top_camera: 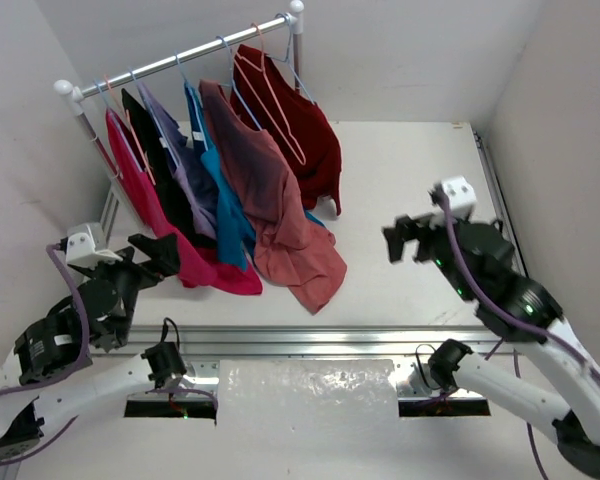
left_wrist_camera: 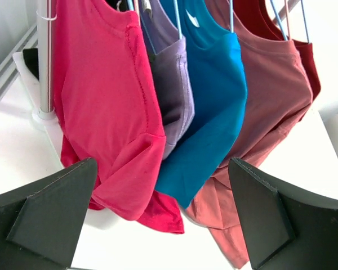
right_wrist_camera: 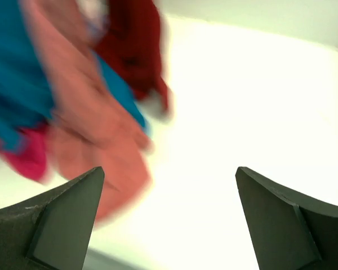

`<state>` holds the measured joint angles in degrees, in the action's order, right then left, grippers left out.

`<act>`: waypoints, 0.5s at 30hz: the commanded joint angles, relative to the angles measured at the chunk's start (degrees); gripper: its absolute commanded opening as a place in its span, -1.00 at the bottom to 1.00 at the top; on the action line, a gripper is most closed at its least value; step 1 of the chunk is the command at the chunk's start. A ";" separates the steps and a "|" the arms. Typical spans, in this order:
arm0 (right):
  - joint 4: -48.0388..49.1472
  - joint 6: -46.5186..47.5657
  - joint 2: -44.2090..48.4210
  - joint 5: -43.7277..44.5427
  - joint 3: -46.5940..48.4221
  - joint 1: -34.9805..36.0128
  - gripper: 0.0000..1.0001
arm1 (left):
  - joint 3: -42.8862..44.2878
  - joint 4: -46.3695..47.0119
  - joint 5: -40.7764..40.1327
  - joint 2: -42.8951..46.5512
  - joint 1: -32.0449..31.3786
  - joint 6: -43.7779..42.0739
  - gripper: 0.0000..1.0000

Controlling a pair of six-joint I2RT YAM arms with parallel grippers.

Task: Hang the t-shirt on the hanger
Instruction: Reset both arms

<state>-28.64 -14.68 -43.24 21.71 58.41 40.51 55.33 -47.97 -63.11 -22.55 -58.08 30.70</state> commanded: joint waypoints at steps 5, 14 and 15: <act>-22.68 -1.14 18.71 10.54 -4.01 -0.08 0.98 | -2.07 6.38 4.65 -6.01 0.43 -4.42 0.99; -24.97 -2.72 21.63 11.77 -5.23 -0.08 0.98 | -8.74 23.08 40.22 -11.20 28.65 -8.73 0.99; -25.14 -2.99 21.45 11.86 -5.24 0.00 0.98 | -9.53 23.70 47.05 -11.90 32.73 -8.55 0.99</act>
<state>-53.32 -16.60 -20.47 31.83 53.67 40.36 47.07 -32.03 -34.59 -32.53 -35.05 23.66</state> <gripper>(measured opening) 0.993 0.996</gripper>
